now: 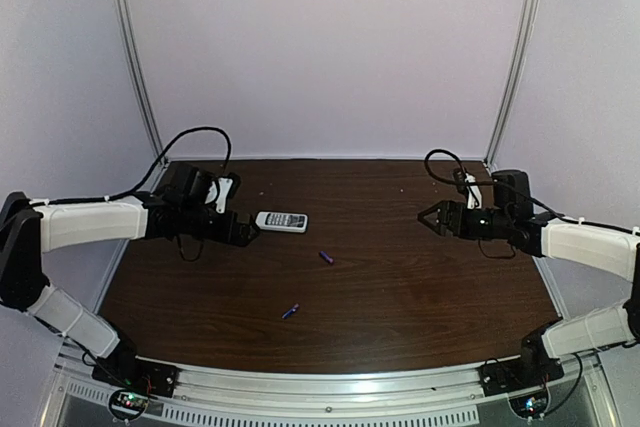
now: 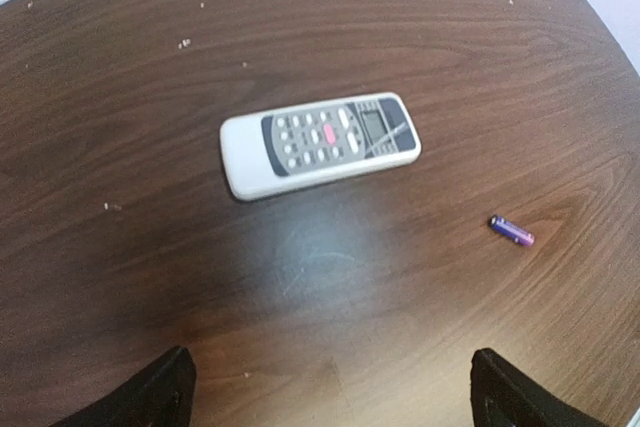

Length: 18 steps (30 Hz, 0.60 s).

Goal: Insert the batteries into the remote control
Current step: Adjust the remote control at the center of the board.

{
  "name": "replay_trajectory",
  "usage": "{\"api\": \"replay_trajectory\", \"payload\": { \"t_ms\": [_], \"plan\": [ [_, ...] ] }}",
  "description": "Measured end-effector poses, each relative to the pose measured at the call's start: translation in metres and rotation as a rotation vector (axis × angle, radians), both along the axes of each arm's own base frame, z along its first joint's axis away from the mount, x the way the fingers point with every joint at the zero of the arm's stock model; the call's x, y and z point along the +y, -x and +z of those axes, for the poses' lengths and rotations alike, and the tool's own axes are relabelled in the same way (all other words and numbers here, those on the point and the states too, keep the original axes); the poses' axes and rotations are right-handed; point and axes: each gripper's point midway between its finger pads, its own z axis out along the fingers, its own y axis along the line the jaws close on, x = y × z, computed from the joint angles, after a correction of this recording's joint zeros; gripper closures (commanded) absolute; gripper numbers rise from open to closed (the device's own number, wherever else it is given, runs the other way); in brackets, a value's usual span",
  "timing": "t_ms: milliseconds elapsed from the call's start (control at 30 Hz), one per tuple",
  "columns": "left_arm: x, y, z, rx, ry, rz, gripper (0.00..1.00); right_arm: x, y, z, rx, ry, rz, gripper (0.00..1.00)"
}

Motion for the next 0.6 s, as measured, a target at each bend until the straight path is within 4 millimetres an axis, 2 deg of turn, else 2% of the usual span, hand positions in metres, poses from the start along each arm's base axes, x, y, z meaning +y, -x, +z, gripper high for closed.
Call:
{"api": "replay_trajectory", "payload": {
  "t_ms": [133,267,300,433,600],
  "plan": [
    [-0.014,-0.031,0.018,-0.041,0.004,-0.005,0.03,0.001,-0.001,0.002,-0.007,-0.01,0.004,0.0],
    [-0.033,-0.08,0.034,-0.091,0.014,-0.01,0.03,0.003,-0.001,0.004,-0.009,-0.022,0.01,0.0],
    [-0.033,-0.082,0.035,-0.095,0.015,-0.01,0.03,0.003,-0.001,0.004,-0.01,-0.024,0.01,0.0],
    [-0.042,-0.11,0.029,-0.083,0.033,-0.025,0.03,0.003,0.0,0.003,-0.005,-0.03,0.007,0.0],
    [-0.051,-0.131,0.005,-0.04,0.042,-0.051,0.03,0.003,0.002,0.0,0.002,-0.041,0.004,0.0]
  ]
}}
